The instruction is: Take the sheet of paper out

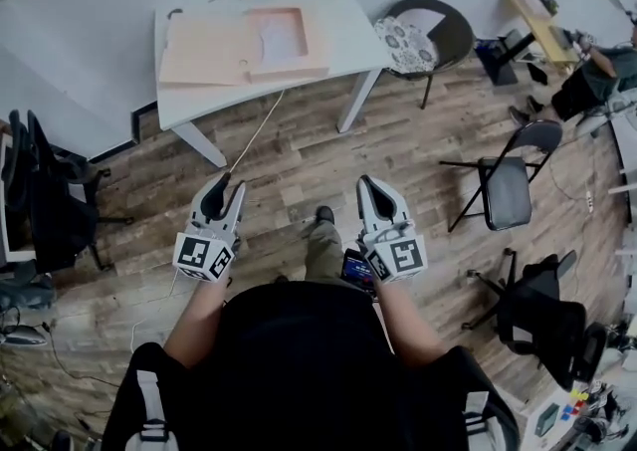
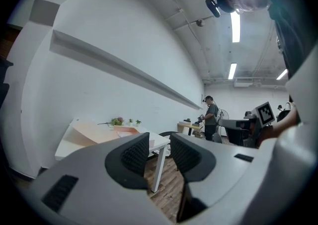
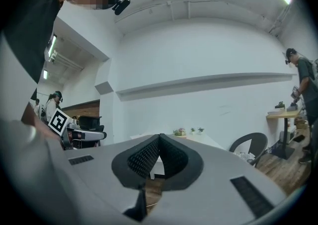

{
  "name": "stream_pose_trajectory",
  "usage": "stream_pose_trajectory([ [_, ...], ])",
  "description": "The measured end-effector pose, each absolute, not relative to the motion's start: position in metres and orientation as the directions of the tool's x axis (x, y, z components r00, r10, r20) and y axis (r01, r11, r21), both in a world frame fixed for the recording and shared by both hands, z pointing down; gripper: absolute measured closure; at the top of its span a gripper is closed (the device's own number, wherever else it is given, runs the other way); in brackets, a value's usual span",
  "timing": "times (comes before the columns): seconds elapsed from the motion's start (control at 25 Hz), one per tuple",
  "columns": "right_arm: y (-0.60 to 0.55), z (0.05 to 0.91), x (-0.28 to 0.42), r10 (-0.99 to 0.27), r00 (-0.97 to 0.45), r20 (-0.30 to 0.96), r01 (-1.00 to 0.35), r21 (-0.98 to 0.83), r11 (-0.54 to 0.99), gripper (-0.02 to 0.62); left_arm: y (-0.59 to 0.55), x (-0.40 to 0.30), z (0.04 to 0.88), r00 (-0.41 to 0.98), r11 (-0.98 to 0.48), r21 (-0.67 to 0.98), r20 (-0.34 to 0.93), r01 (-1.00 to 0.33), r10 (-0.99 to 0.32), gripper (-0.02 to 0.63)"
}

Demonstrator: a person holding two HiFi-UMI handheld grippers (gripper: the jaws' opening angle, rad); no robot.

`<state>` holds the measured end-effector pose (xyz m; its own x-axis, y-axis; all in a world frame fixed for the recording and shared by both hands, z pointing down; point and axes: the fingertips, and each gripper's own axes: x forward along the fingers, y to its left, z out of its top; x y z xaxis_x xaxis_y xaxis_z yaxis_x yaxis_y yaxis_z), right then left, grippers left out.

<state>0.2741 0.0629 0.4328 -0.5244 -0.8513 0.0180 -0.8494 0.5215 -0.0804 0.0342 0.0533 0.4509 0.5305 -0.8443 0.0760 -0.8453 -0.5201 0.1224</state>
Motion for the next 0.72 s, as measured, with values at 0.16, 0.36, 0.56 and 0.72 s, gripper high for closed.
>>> stream_pose_trajectory([
  [0.16, 0.005, 0.433, 0.29, -0.819, -0.573, 0.028, -0.817, -0.095, 0.568, 0.583, 0.001, 0.055, 0.443, 0.5, -0.489, 0.12, 0.084, -0.864, -0.862, 0.489],
  [0.36, -0.065, 0.434, 0.309, -0.775, -0.631, 0.039, -0.773, -0.11, 0.624, 0.583, -0.061, 0.073, 0.433, 0.448, -0.438, 0.106, 0.095, -0.893, -0.889, 0.489],
  [0.56, -0.123, 0.44, 0.325, -0.728, -0.684, 0.046, -0.728, -0.119, 0.676, 0.583, -0.108, 0.087, 0.432, 0.395, -0.386, 0.099, 0.108, -0.917, -0.912, 0.489],
  [0.72, -0.167, 0.443, 0.329, -0.686, -0.726, 0.045, -0.685, -0.126, 0.717, 0.583, -0.141, 0.087, 0.436, 0.338, -0.324, 0.12, 0.12, -0.938, -0.934, 0.489],
])
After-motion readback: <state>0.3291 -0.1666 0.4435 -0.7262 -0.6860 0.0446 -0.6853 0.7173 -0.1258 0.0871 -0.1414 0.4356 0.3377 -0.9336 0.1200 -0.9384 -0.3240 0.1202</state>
